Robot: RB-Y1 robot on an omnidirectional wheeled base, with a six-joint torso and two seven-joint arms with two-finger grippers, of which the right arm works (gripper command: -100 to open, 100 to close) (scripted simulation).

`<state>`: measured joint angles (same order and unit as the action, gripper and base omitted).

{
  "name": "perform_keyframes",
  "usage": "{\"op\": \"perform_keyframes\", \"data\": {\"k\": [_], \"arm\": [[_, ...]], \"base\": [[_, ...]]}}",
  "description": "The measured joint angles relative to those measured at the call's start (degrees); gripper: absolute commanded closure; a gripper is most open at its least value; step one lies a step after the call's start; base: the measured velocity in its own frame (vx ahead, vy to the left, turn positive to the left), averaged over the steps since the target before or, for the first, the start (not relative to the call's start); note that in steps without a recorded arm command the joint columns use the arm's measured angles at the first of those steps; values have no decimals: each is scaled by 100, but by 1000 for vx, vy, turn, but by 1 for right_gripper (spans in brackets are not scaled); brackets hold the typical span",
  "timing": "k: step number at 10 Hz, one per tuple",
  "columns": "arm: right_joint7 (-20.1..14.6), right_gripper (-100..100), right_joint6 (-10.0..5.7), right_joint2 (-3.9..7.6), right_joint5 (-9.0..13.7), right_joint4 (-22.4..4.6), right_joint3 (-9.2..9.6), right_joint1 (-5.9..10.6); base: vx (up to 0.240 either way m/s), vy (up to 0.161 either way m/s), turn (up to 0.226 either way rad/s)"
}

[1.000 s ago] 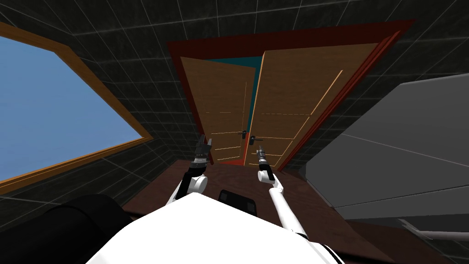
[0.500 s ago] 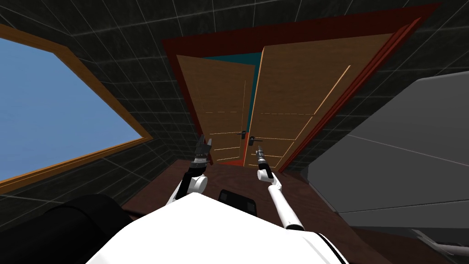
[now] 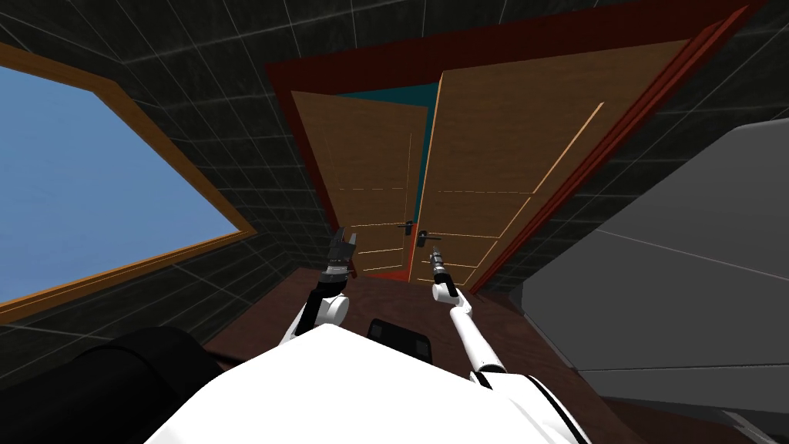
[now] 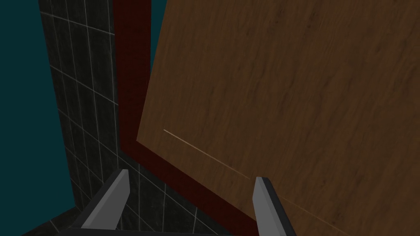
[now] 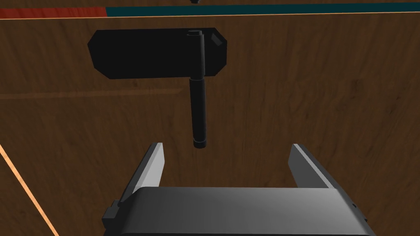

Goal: Push the door open

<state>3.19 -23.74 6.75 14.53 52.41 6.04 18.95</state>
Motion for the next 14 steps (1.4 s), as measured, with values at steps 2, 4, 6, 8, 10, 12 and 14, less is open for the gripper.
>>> {"op": "perform_keyframes", "data": {"k": [2,4,6,8,10,12,14], "arm": [[22,-100,20,19,35,-223,12,123],[54,-100,38,25,68,-453,19,253],[58,-100,35,28,70,-475,11,258],[60,-100,18,30,73,-499,-5,262],[60,-100,-11,35,76,-541,-29,267],[65,-100,-29,38,79,-553,-57,255],[72,-100,-42,37,81,-574,-78,257]], "base": [[73,-58,28],[54,-48,19],[159,28,22],[196,-11,27],[210,15,35],[210,15,23],[126,-16,12]]}}
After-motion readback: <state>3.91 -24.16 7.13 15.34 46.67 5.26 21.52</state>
